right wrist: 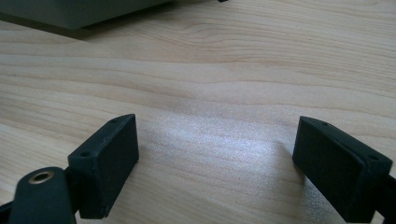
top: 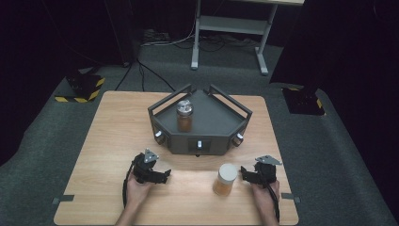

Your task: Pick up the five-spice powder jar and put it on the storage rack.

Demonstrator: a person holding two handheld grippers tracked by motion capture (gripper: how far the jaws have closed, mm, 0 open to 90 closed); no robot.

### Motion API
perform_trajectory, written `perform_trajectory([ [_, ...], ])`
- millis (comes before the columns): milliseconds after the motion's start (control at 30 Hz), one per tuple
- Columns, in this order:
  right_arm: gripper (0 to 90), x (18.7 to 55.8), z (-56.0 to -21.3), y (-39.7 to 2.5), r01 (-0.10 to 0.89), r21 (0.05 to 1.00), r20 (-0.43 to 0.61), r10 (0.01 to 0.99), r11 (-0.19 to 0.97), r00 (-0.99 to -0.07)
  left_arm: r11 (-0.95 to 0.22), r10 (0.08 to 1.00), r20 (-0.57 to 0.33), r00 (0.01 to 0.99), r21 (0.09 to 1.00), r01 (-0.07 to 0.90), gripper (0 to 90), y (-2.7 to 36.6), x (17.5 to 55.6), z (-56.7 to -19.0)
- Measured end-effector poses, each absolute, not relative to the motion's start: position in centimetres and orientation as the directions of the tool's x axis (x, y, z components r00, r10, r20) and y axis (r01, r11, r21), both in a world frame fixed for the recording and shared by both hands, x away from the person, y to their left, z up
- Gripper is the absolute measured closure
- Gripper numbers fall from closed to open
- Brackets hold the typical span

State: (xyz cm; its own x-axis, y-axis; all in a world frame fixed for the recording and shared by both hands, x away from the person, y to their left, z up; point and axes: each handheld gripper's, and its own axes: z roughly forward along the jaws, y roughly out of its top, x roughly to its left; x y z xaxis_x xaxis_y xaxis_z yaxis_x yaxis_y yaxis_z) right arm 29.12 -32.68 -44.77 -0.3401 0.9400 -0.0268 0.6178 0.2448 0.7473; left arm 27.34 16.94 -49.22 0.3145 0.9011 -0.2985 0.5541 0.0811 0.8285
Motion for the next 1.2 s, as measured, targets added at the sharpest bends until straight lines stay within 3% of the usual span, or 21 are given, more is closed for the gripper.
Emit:
perform_trajectory([
  [100,14.4,29.12,-44.77,-32.68,0.618,0.747,-0.026,0.940,0.244,-0.340,0.048,0.915,-0.257,0.312,0.836,0.546,1.5,16.16,27.33,-49.25],
  [1200,14.1,29.08,-44.78,-32.60,0.618,0.747,-0.028,0.941,0.244,-0.336,0.057,0.919,-0.255,0.300,0.840,0.539,2.7,15.87,27.23,-49.32],
])
